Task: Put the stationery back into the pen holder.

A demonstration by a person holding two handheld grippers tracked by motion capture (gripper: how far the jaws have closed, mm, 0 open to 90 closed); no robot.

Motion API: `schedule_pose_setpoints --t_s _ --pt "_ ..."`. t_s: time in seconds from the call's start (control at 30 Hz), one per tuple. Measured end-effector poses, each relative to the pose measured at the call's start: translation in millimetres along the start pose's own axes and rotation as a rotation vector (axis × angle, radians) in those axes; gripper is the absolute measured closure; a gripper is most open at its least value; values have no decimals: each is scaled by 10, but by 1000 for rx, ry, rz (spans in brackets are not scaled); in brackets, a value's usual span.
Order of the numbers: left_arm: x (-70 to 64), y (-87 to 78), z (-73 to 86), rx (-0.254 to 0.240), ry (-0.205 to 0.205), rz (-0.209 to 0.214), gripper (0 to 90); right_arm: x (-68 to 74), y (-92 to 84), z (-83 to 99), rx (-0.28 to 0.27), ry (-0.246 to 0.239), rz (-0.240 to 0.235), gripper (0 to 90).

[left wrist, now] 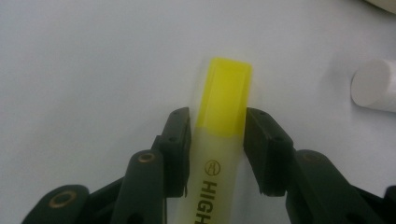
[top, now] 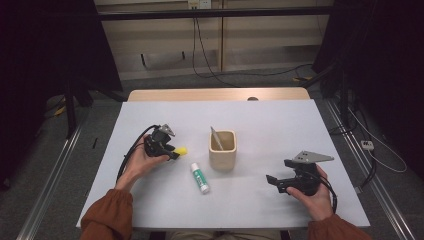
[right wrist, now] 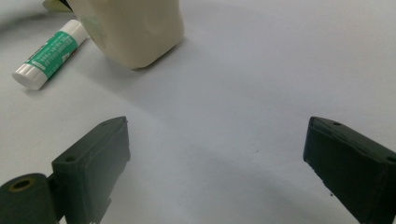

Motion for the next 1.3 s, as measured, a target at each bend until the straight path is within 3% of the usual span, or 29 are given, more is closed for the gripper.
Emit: schedule_pose_setpoints --t_s 0.53,0.77,0.9,1.17,1.3 --pt "-29 1 -1 1 -29 -2 670 8 4 2 4 -1 -4 72" --pt "-22 -8 3 -30 -55 3 671 4 2 1 1 -2 -3 72" --pt "-27 -53 -26 -82 -81 12 671 5 1 0 0 -2 -4 72" --pt "-79 -191 -101 -164 -83 34 671 5 0 -2 0 -1 -3 72" --pt "-115 -253 -152 -218 -107 45 671 4 -1 -2 -1 0 -3 72"
Point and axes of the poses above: each handheld gripper's, and its own axes: y roughly forward along the jaws, z roughly out of its underside, x roughly to its left, the point moved 7 cm from there along y, roughly forward along the jaws, and after that the axes turned 14 degrees about -y, right-handed, at the moved point
